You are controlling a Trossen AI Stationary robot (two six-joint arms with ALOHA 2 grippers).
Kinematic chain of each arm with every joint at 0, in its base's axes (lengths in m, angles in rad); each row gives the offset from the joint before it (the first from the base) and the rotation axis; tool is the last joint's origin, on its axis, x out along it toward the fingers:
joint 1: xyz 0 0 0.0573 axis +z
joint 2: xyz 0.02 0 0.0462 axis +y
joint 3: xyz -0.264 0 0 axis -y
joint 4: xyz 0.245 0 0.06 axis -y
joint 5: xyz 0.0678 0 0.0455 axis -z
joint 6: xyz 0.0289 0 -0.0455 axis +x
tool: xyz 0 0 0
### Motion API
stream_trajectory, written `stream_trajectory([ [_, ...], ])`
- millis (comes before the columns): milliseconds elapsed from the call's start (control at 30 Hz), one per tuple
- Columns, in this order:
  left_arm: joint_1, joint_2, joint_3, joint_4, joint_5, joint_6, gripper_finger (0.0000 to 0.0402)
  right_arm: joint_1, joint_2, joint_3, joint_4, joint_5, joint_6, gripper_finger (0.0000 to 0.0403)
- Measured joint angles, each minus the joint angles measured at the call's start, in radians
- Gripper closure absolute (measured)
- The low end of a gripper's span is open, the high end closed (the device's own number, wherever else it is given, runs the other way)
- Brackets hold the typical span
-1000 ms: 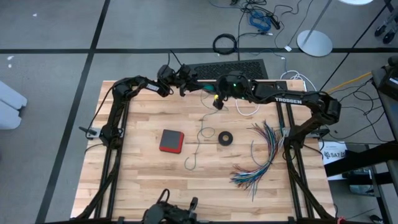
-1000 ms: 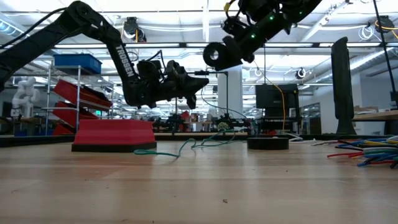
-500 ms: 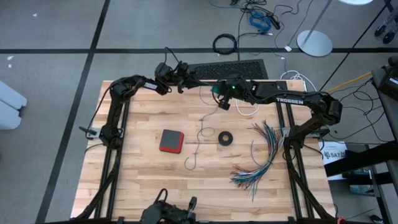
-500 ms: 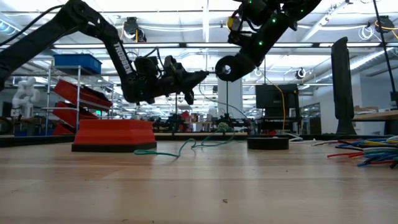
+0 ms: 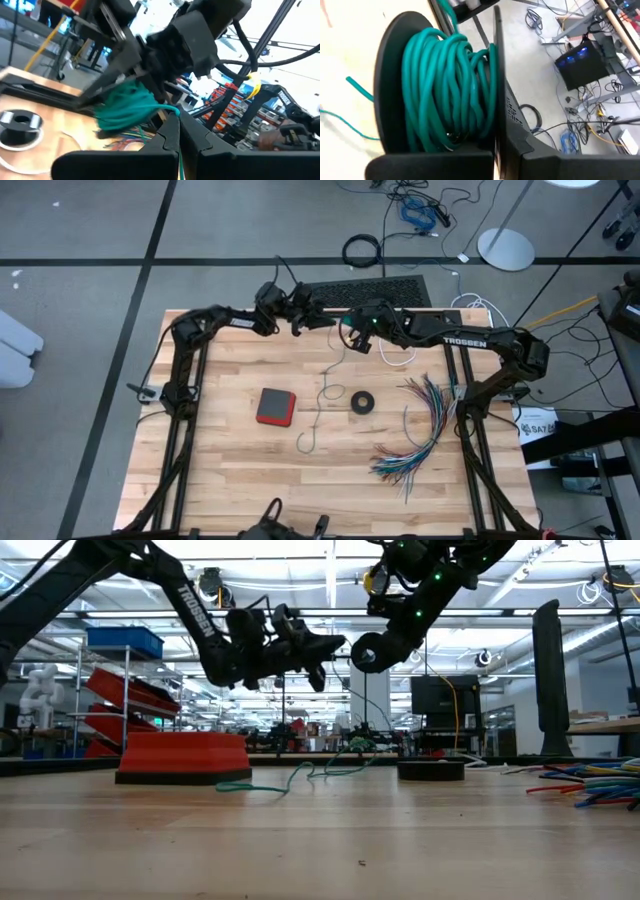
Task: Coiling cords
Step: Coil the green wire cable on the spool
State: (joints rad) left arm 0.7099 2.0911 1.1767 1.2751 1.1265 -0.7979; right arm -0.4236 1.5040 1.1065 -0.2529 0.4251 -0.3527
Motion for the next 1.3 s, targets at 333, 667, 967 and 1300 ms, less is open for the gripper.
stream_trajectory([
  [333, -0.055, 0.0, 0.0, -0.013, -0.136, -0.025, 0.0402, 0.0, 0.026, 0.0, 0.083, 0.049, 0.06, 0.0403],
  [667, -0.078, 0.0, 0.0, -0.004, -0.259, -0.034, 0.0402, -0.001, 0.103, -0.001, 0.245, 0.062, 0.112, 0.0403],
  [967, -0.083, -0.002, 0.001, -0.023, -0.254, 0.027, 0.0379, -0.001, 0.114, -0.002, 0.365, 0.052, 0.127, 0.0403],
  [1300, -0.106, -0.002, 0.001, -0.032, -0.301, 0.124, 0.0376, -0.003, 0.112, -0.002, 0.427, 0.045, 0.129, 0.0403],
])
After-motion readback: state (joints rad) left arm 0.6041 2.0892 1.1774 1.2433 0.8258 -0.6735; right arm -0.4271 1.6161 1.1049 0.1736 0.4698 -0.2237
